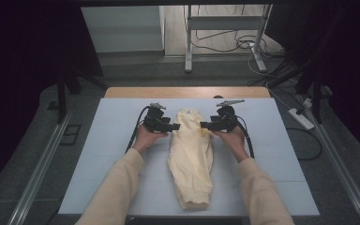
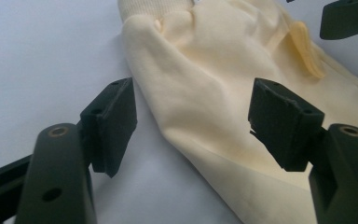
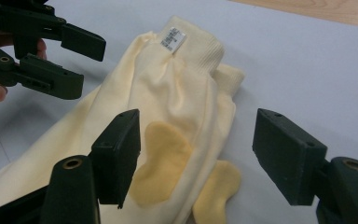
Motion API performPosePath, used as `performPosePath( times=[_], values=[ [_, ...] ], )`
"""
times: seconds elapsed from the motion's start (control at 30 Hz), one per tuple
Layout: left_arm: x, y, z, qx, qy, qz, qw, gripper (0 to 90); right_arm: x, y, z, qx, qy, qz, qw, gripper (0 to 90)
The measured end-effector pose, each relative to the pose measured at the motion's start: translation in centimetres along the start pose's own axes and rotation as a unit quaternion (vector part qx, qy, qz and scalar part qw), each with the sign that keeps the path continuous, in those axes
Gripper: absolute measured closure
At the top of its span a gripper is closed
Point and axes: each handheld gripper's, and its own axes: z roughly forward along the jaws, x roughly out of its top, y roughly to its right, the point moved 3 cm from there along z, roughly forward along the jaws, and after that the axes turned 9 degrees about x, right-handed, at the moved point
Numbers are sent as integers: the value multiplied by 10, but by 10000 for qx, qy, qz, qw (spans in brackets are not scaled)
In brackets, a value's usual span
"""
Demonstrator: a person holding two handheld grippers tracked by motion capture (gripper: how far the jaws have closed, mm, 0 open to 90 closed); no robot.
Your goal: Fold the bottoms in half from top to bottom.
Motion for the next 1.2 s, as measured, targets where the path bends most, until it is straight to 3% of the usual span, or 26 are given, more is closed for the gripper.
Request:
performPosePath(
  times=[0.33,0.63,1.07,1.2],
  values=[
    [0,-4,7,64,-104,19,9999,321,2,5,9,77,-4,74,9999,327],
    [4,-7,11,118,-111,0,9999,327,6,7,16,8,-81,39,10000,348],
    [0,-6,25,186,-338,25,9993,343,-4,12,43,-42,-616,39,9981,409],
    [-1,-6,28,187,-394,3,9990,347,-6,14,44,-33,-629,41,9980,431]
  ],
)
